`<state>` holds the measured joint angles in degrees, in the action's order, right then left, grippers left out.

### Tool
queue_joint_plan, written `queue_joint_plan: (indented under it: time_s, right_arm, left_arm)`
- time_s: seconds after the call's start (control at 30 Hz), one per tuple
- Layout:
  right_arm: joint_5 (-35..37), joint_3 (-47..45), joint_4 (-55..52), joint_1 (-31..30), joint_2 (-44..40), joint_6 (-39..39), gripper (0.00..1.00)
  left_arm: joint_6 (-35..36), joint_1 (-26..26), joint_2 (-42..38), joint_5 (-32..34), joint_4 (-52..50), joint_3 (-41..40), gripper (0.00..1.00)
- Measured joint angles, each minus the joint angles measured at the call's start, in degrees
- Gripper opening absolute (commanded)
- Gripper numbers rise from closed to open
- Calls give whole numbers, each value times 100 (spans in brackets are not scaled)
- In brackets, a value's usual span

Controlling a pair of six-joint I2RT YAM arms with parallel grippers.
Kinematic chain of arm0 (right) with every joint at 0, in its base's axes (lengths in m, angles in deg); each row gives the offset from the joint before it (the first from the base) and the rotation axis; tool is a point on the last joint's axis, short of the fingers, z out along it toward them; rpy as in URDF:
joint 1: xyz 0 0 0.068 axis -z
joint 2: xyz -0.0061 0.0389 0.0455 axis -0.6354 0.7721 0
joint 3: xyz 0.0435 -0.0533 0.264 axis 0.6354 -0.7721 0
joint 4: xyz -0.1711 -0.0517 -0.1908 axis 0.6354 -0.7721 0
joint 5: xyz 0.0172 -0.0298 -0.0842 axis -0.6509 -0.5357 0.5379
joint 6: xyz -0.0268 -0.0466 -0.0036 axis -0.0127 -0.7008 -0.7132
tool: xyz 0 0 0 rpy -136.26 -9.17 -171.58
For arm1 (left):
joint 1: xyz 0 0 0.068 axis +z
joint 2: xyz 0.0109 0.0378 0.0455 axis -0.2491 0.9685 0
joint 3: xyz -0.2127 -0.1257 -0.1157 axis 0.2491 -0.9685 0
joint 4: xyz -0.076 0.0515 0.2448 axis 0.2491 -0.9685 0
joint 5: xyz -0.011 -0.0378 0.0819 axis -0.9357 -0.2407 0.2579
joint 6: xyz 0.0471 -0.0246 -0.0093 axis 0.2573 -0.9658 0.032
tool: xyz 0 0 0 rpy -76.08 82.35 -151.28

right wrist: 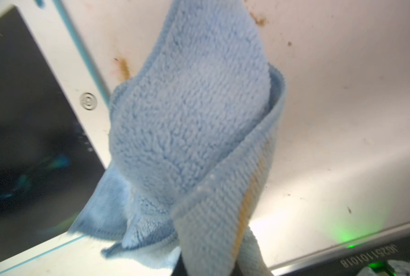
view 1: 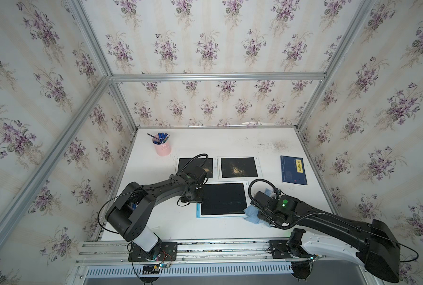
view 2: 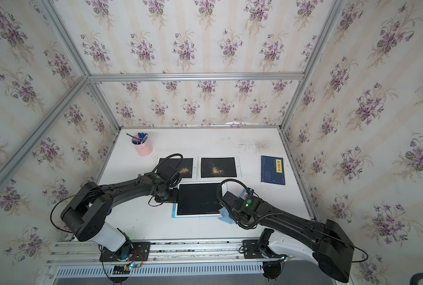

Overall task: Wipe the drawing tablet
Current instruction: Place the cleaning item at the center of the board.

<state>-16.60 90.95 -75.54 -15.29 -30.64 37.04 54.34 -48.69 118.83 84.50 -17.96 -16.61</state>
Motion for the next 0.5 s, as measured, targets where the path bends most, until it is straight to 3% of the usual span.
queue_joint_plan:
  time_s: [0.2, 0.4, 0.5]
  right_arm:
    - [380, 1067, -487, 570, -48, -275, 0]
    - [400, 1473, -420, 2448, -142, -1198, 0]
    - [400, 1488, -199, 3620, -142, -1620, 0]
  left_arm:
    - [-22, -11, -216, 46, 142, -142, 65]
    - [-13, 0, -503, 2, 111, -195, 67]
    - [26, 17, -828, -42, -42, -205, 75]
